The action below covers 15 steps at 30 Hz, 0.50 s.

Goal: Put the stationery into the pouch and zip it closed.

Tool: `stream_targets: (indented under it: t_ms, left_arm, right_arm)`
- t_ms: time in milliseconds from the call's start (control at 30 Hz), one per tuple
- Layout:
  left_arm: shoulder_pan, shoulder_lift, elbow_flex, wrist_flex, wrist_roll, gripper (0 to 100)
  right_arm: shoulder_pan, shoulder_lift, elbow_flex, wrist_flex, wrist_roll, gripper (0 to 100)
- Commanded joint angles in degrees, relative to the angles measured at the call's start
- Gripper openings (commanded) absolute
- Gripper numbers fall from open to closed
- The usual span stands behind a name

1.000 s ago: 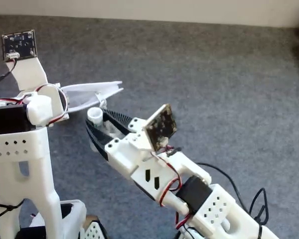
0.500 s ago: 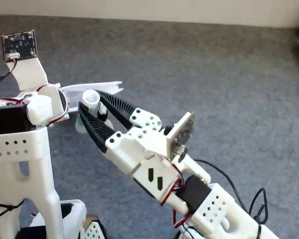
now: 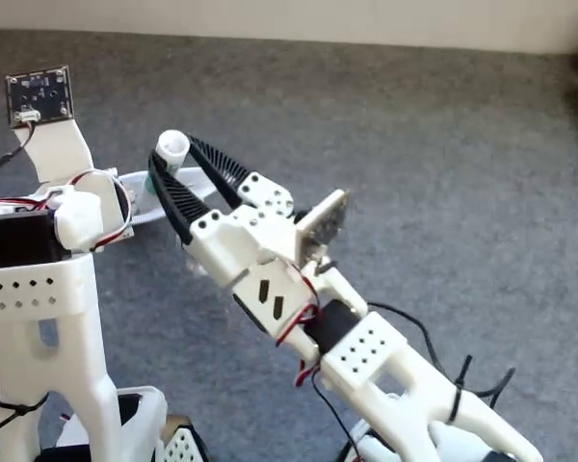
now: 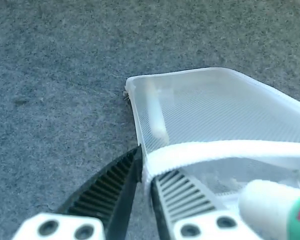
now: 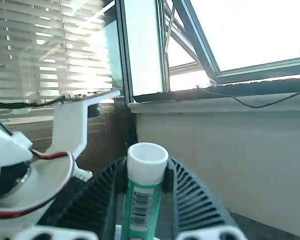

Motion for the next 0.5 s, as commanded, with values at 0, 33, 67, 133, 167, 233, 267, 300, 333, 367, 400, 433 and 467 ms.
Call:
stream_targets:
  t_ms: [0, 33, 67, 133, 167, 233, 267, 300, 333, 367, 400, 433, 467]
  left_arm:
    - [1.19, -0.13, 0.22, -1.32, -0.35, 1]
    - [1.19, -0.13, 0.22, -1.32, -0.35, 1]
    - [1.19, -0.13, 0.22, -1.32, -0.35, 1]
    - [1.19, -0.13, 0.22, -1.32, -0.35, 1]
    - [1.19, -0.13, 0.22, -1.32, -0.35, 1]
    - [1.19, -0.13, 0.22, -1.23, -0.35, 1]
    - [1.19, -0.13, 0.22, -1.23, -0.35, 1]
    - [1.19, -0.13, 0.22, -1.23, -0.35, 1]
    - [1.19, -0.13, 0.22, -1.23, -0.35, 1]
    - [1.19, -0.13, 0.22, -1.23, -0.35, 1]
    - [1.19, -0.13, 0.22, -1.14, -0.35, 1]
    - [1.19, -0.13, 0.22, -1.14, -0.35, 1]
    - [1.19, -0.13, 0.22, -1.14, -0.35, 1]
  right_arm:
    - [0.75, 2.07, -1.19, -1.98, 0.09, 1.9]
    - [0.75, 2.77, -1.27, -1.98, 0.09, 1.9]
    - [0.75, 3.38, -1.01, -1.98, 0.09, 1.9]
    - [0.66, 4.53, -0.92, -1.98, 0.09, 1.9]
    - [0.66, 5.14, -0.92, -1.98, 0.09, 1.9]
    - [0.75, 6.37, -0.92, -1.98, 0.09, 1.9]
    - [0.75, 6.90, -0.92, -1.98, 0.18, 1.9]
    - [0.75, 7.52, -0.92, -1.89, 0.88, 1.9]
    - [0.66, 8.13, -0.84, -1.89, 2.99, 1.9]
    - [0.57, 8.75, -0.84, -1.89, 5.80, 1.9]
    - [0.22, 9.45, -0.84, -1.89, 8.97, 1.9]
    - [-0.31, 9.98, -0.84, -1.89, 11.69, 1.9]
    - [-0.75, 10.59, -0.84, -1.71, 13.98, 1.9]
